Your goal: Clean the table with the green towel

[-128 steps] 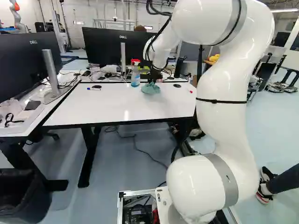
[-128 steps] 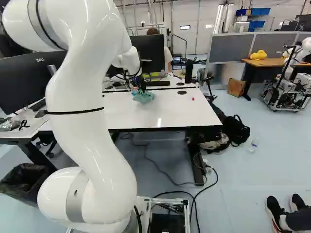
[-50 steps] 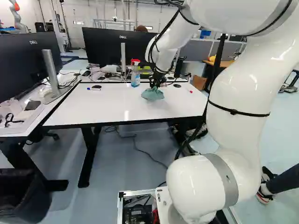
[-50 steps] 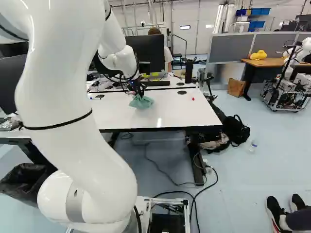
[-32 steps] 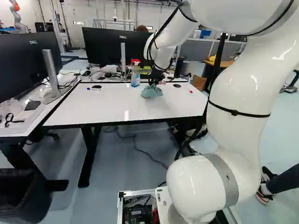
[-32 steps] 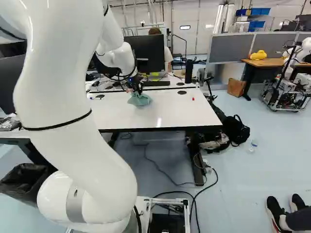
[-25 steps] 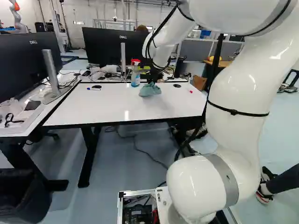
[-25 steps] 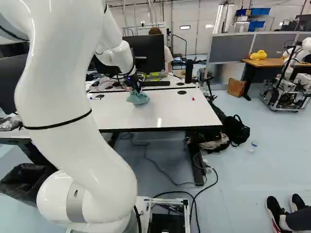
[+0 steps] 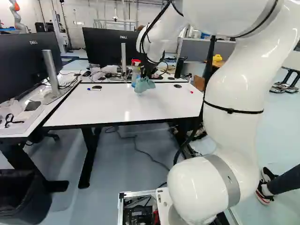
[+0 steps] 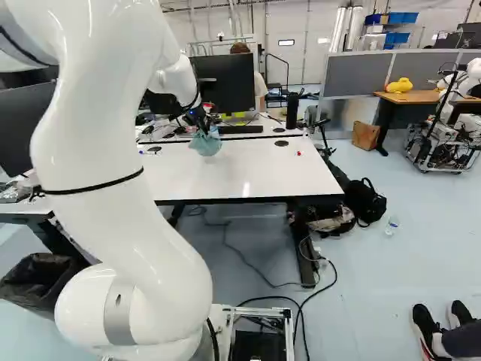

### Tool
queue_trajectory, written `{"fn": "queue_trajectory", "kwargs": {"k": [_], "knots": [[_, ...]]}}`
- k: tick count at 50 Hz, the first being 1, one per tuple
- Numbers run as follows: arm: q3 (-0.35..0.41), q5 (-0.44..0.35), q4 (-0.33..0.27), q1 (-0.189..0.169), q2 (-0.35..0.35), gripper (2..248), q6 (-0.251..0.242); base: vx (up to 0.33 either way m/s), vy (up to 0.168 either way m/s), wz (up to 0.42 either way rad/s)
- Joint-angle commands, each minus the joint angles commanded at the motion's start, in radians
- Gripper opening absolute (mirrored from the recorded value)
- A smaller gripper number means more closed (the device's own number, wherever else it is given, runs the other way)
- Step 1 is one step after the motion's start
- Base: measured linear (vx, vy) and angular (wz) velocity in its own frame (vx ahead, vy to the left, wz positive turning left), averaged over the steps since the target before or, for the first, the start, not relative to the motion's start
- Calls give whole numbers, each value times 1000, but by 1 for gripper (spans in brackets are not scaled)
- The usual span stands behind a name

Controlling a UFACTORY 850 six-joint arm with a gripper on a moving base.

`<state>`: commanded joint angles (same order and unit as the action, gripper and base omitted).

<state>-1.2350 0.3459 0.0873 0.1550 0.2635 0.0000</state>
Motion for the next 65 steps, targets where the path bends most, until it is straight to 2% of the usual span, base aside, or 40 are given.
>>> {"fn": "queue_trajectory", "kwargs": {"k": [25,65], "knots": [[-107,0,0,60,89,29,0,0,0,0],[-315,0,0,122,254,29,0,0,0,0]]}}
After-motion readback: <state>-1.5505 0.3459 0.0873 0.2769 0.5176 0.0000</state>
